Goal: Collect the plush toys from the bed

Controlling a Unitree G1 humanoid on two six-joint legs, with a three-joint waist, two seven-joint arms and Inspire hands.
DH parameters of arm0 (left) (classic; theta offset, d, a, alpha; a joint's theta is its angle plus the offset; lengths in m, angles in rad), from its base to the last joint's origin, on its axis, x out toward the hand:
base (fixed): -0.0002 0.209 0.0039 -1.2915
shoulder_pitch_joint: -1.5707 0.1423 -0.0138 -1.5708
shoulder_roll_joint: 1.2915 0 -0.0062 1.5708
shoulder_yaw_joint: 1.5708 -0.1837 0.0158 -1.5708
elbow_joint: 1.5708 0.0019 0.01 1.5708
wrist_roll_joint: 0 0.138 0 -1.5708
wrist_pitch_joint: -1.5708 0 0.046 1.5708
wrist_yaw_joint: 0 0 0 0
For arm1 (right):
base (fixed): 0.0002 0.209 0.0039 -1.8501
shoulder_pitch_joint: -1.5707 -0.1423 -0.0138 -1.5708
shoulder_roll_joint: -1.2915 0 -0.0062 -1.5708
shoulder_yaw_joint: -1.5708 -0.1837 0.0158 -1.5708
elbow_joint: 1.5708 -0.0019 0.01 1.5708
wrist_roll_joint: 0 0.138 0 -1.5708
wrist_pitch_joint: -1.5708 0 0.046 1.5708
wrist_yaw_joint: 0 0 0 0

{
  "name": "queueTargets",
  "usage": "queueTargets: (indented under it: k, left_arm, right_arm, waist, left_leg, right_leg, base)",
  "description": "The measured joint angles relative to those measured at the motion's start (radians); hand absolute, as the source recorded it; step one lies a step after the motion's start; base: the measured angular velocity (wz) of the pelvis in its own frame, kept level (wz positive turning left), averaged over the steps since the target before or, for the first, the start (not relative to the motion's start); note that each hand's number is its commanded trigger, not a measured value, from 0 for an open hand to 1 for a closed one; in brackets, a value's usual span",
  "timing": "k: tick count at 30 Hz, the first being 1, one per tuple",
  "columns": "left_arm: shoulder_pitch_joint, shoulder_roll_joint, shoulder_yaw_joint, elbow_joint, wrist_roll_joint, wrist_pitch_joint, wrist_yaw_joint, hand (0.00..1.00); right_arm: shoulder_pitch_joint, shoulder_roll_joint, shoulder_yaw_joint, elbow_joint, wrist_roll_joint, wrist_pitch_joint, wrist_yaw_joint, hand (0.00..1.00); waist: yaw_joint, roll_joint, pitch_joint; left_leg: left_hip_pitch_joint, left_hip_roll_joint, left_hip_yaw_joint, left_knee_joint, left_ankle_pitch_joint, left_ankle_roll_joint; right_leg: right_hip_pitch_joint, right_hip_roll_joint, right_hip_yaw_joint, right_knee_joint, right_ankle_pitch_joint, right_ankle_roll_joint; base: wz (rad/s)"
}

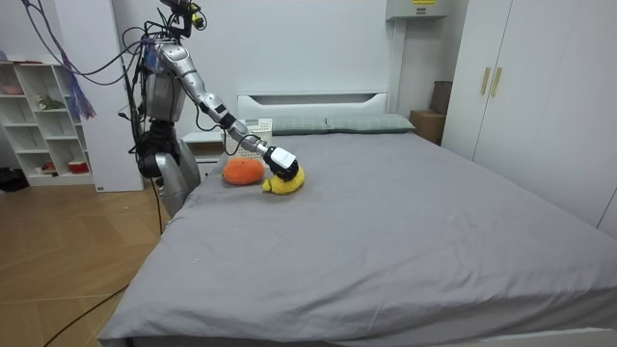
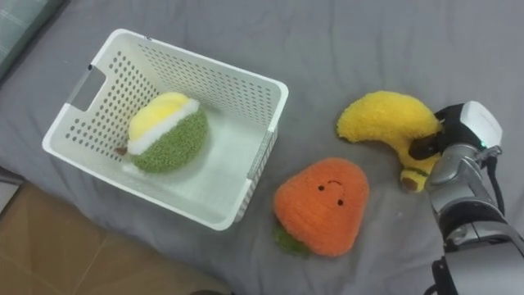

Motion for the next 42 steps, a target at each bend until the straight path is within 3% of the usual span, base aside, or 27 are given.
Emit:
queueTargets:
  k: [6,11,15,17,18,20,22,25,32,36,42]
  left_arm:
    - [0.007,0.025,0.0,-0.003,0.0,-0.025,-0.003,0.0]
    - [0.025,0.029,0.005,-0.01,0.022,-0.033,-0.003,0.0]
    - [0.053,0.028,0.062,-0.022,0.025,-0.035,-0.003,0.0]
    - [0.061,0.03,0.09,-0.027,0.046,-0.044,-0.002,0.0]
    - [0.065,0.03,0.095,-0.03,0.046,-0.045,-0.001,0.0]
    - [0.096,0.031,0.121,-0.039,0.067,-0.051,0.007,0.0]
    - [0.123,0.029,0.131,-0.053,0.086,-0.048,0.019,0.0]
    - [0.137,0.026,0.132,-0.063,0.086,-0.046,0.025,0.0]
    - [0.137,0.02,0.185,-0.079,0.111,-0.039,0.039,0.0]
    - [0.134,0.015,0.192,-0.083,0.127,-0.032,0.047,0.0]
    - [0.121,0.004,0.202,-0.09,0.154,-0.023,0.049,0.0]
  right_arm:
    - [0.01,-0.002,0.001,0.035,0.046,-0.021,0.0,1.0]
    - [0.02,-0.004,0.0,0.024,0.062,-0.024,-0.003,1.0]
    - [0.048,-0.004,-0.012,-0.122,0.064,-0.024,-0.009,1.0]
    - [0.053,-0.003,-0.012,-0.238,0.077,-0.025,-0.022,1.0]
    - [0.057,-0.003,-0.012,-0.274,0.08,-0.026,-0.023,1.0]
    - [0.118,0.001,-0.013,-0.434,0.079,-0.033,-0.028,1.0]
    - [0.175,0.003,-0.012,-0.586,0.079,-0.033,-0.026,1.0]
    - [0.208,0.006,-0.002,-0.763,0.06,-0.032,-0.025,1.0]
    - [0.271,0.038,0.004,-1.094,-0.016,-0.028,0.023,1.0]
    - [0.272,0.077,0.005,-1.174,-0.116,-0.029,0.044,1.0]
    - [0.272,0.125,0.01,-1.232,-0.13,-0.02,0.098,1.0]
  waist:
    - [-0.007,0.007,-0.0042]
    - [-0.007,0.016,-0.0129]
    - [-0.032,0.013,-0.0195]
    - [-0.049,0.002,-0.0305]
    - [-0.055,0.001,-0.0316]
    - [-0.067,-0.024,-0.0508]
    - [-0.077,-0.044,-0.0613]
    - [-0.084,-0.054,-0.0582]
    - [-0.086,-0.05,-0.0538]
    - [-0.09,-0.054,-0.0516]
    - [-0.08,-0.056,-0.0485]
  left_leg:
    - [0.023,-0.004,-0.027,0.0,0.003,-0.001]
    - [0.042,-0.006,-0.027,-0.003,0.006,0.0]
    - [0.092,-0.011,-0.032,-0.012,0.006,0.0]
    - [0.128,-0.013,-0.027,-0.025,0.006,0.0]
    - [0.139,-0.014,-0.026,-0.029,0.006,0.0]
    - [0.199,-0.017,-0.021,-0.056,0.006,0.0]
    - [0.242,-0.018,-0.021,-0.075,0.005,0.0]
    - [0.301,-0.017,-0.017,-0.091,0.003,-0.002]
    - [0.336,-0.014,-0.02,-0.106,0.002,-0.005]
    - [0.345,-0.015,-0.019,-0.105,0.002,-0.005]
    - [0.356,-0.016,-0.022,-0.115,0.001,-0.005]
  right_leg:
    - [0.038,-0.002,-0.028,-0.003,0.0,0.0]
    - [0.057,-0.003,-0.029,-0.002,0.0,0.0]
    - [0.105,-0.009,-0.034,-0.007,-0.008,0.002]
    - [0.143,-0.007,-0.035,-0.027,-0.009,0.003]
    - [0.158,-0.007,-0.037,-0.034,-0.009,0.003]
    - [0.218,-0.005,-0.038,-0.059,-0.013,0.009]
    - [0.262,0.001,-0.038,-0.081,-0.013,0.01]
    - [0.322,0.01,-0.037,-0.105,-0.012,0.012]
    - [0.354,0.016,-0.023,-0.112,-0.011,0.011]
    - [0.364,0.016,-0.026,-0.117,-0.011,0.012]
    - [0.379,0.019,-0.021,-0.127,-0.009,0.015]
  base:
    - [0.14]
    - [0.02]
    - [0.04]
    - [0.0]
    - [0.0]
    - [0.0]
    - [0.0]
    - [-0.05]
    - [-0.03]
    - [0.01]
    - [0.0]
